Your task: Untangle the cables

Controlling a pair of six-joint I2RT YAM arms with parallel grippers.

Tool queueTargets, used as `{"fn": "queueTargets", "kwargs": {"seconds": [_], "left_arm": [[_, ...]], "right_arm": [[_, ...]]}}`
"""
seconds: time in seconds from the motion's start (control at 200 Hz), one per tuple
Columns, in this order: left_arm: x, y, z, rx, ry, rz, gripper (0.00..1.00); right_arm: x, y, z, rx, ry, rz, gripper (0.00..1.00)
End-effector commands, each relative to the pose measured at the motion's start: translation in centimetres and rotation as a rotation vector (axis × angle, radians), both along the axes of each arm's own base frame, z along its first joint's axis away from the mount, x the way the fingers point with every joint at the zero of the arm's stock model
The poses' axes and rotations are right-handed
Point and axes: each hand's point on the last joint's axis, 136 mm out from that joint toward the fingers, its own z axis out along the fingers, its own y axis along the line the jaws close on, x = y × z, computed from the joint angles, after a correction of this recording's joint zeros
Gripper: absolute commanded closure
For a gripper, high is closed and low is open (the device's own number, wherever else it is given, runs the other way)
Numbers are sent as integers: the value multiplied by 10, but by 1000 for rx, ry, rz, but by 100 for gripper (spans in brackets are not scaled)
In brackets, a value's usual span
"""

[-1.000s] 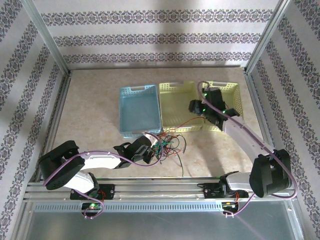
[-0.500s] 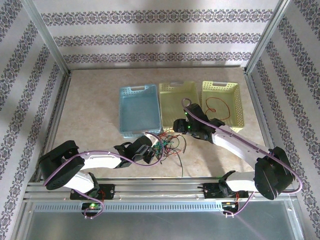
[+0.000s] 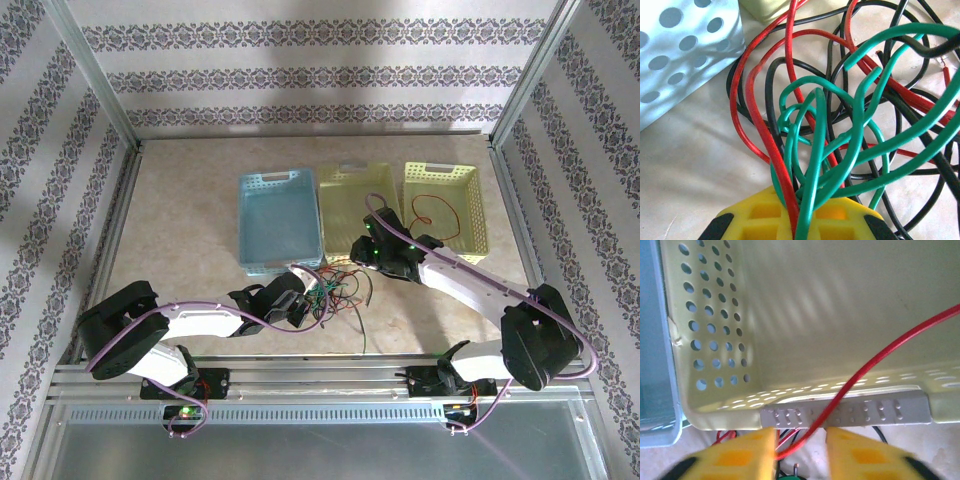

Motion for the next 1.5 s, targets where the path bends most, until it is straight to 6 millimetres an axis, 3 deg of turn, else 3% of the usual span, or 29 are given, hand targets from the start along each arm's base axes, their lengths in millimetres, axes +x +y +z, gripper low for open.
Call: {"fn": "queueTargets", "kwargs": {"seconds": [0.0, 0.075, 0.285, 0.635, 0.935, 1.324, 1.494], "left_arm": [[-6, 1, -5, 47, 1, -19, 100], [-6, 2, -4, 46, 2, -18, 100], [-9, 3, -5, 55, 7, -26, 100], [-11, 2, -10, 77, 26, -50, 98], [-11, -2, -12, 98, 41, -73, 96], [-9, 4, -20, 103, 46, -20, 100], [-9, 9, -28, 110, 55, 7, 100]], "right_arm": [[6, 4, 8, 7, -27, -21, 87], [6, 2, 10, 3, -39, -31, 100], [4, -11, 35, 14, -112, -83, 100], [21, -48, 125, -25, -420, -165, 100], [30, -114, 220, -198, -720, -328, 100], [7, -202, 302, -235, -929, -581, 100], [1, -225, 338, -223, -1009, -627, 100]]}}
